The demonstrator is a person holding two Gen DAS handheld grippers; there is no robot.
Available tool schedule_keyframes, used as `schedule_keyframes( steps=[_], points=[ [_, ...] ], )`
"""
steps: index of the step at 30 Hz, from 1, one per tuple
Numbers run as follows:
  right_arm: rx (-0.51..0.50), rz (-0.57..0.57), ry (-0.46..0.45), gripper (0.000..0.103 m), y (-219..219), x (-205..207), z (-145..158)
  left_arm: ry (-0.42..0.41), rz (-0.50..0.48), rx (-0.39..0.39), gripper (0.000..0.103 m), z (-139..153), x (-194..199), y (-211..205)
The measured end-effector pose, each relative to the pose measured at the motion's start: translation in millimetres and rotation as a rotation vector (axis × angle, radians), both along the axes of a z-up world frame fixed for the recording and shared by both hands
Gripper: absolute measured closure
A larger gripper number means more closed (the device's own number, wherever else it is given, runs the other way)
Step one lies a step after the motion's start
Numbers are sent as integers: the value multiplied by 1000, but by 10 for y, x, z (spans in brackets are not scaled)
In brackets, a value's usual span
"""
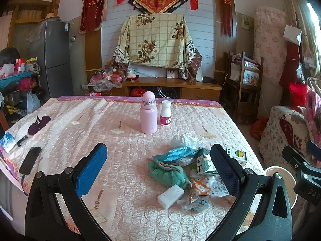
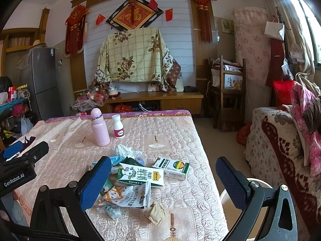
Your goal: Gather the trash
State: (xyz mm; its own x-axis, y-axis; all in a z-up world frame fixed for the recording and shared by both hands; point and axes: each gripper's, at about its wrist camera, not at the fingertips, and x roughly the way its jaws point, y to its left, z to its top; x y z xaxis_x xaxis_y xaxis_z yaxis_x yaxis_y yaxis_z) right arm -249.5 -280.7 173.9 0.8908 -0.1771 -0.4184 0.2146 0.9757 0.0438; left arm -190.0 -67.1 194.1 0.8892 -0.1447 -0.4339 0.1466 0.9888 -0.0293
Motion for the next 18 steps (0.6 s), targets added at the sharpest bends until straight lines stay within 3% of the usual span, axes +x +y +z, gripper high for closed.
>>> schedule_keyframes(
  steps=[11,18],
  points=[
    [-39,12,32,0,20,22,1,0,-1,1,1,-6,-7,-25],
    [-1,29,-8,0,11,25,-1,4,-3,1,1,-7,-22,-50]
  ],
)
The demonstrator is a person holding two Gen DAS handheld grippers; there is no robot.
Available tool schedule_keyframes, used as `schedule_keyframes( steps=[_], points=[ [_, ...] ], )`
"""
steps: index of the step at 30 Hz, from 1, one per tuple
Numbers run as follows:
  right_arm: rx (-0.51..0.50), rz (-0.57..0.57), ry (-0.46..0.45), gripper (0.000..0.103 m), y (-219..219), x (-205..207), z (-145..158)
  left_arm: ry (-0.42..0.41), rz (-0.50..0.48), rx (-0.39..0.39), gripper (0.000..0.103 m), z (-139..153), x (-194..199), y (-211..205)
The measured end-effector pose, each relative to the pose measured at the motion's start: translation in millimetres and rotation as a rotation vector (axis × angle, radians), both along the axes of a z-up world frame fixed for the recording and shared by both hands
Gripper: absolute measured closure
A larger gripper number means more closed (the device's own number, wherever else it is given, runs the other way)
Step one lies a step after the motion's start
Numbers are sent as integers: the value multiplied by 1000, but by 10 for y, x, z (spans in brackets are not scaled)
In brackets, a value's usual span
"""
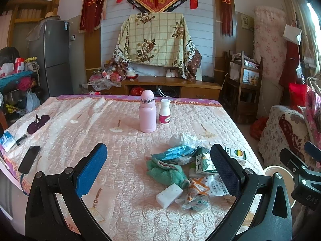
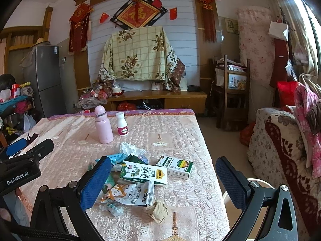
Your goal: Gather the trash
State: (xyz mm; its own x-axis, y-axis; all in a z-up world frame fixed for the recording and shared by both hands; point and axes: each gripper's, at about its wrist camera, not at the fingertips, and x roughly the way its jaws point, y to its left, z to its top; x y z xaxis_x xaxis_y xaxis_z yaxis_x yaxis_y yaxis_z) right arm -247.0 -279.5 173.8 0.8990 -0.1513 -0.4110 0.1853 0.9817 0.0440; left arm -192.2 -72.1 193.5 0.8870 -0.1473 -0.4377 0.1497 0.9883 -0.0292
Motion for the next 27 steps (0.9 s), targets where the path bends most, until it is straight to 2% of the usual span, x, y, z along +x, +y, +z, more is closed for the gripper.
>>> schedule_keyframes(
  steps=[7,15,18,27],
  points=[
    [20,-3,-15,0,1,-3,-8,-3,0,3,1,-2,5,7],
    [75,-1,11,0,-53,-9,-7,-3,-1,2,1,-3,5,-14],
    [19,-3,11,0,-33,-3,-27,-4,0,5,1,-6,3,-11],
    [39,-4,17,0,-56,5,-16,-5,-1,3,1,-10,2,-8]
  ],
)
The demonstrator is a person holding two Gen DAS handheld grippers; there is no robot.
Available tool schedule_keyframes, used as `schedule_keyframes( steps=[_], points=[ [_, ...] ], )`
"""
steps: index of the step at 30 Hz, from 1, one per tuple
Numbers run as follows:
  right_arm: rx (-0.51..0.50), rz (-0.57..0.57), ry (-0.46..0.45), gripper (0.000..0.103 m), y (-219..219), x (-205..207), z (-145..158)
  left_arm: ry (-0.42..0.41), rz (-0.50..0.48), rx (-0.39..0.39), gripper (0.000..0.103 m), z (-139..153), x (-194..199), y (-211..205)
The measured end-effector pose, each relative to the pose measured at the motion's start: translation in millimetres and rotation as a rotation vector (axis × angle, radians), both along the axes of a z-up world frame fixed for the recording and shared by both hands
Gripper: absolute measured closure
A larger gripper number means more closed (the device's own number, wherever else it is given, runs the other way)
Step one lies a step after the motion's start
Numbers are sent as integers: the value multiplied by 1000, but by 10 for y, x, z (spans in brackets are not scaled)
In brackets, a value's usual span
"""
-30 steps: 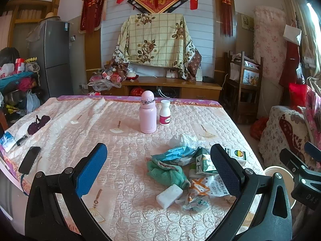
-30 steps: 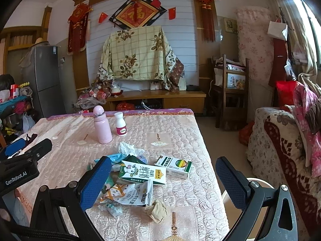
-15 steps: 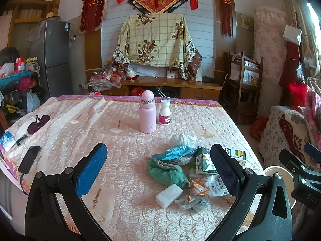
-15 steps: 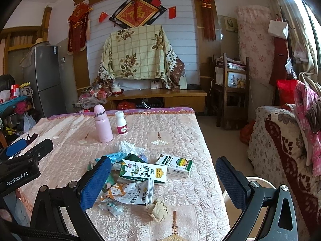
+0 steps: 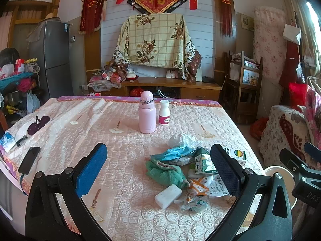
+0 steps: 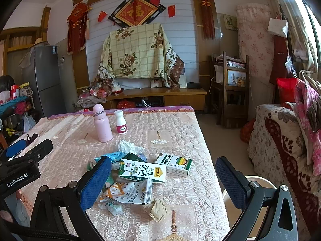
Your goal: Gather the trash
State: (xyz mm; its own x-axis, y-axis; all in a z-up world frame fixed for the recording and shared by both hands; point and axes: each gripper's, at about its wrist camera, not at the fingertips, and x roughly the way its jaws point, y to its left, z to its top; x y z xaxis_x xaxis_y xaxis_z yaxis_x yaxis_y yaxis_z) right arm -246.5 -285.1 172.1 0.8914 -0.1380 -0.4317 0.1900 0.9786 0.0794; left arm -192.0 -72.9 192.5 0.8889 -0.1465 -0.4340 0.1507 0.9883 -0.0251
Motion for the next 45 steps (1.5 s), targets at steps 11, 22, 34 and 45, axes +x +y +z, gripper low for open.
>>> schedule_keyframes(
  steps=[11,22,34,45],
  points=[
    [-17,1,3,0,-5,-10,-1,3,-5,0,1,-10,13,-72],
    [-18,4,30,0,-35,11,-16,22,-3,2,1,-90,52,-96],
    [-40,11,26,0,-8,82,-148,45,-3,4,1,-242,80,-71],
    [-43,6,42,0,-33,107,-226,67,-12,3,1,-345,79,-53]
  ],
)
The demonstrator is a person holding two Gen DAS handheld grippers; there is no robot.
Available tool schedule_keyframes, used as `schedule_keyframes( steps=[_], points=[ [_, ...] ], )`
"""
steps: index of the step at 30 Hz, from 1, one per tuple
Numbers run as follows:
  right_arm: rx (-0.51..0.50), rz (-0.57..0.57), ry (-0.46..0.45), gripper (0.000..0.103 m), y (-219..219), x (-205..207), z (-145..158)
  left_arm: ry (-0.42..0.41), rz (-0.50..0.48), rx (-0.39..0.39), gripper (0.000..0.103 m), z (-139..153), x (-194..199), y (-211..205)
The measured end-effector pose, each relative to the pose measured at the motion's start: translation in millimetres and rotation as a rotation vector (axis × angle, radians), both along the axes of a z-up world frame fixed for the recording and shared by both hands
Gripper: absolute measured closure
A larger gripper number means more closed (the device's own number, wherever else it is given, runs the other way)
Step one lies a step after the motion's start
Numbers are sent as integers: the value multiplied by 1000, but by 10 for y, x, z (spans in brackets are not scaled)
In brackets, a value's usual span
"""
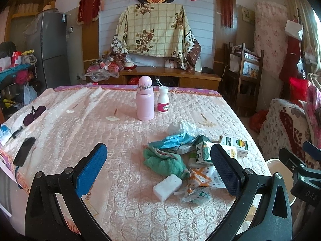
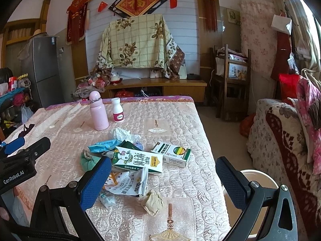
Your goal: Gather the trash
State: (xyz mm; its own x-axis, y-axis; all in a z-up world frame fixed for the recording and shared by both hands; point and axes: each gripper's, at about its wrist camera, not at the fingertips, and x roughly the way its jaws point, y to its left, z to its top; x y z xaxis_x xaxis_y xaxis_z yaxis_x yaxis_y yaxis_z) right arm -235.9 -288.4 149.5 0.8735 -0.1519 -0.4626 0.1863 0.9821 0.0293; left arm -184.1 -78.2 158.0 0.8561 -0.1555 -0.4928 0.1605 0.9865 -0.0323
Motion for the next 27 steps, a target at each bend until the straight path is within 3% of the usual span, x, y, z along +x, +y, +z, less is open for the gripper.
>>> schedule_keyframes(
  steps=[10,16,19,24,27],
  points=[
    [4,0,36,0,-109,17,-103,43,-15,16,1,-104,37,111],
    [61,34,98,0,-287,34,-273,77,-41,56,1,-230,82,205],
    [90,55,135,6,-356,34,-415,121,-71,53,1,-328,117,222],
    [142,98,230,26,-419,65,-705,175,-127,80,1,-553,114,175],
    [166,127,260,27,-401,89,-833,210,-138,92,1,-690,173,175]
  ],
)
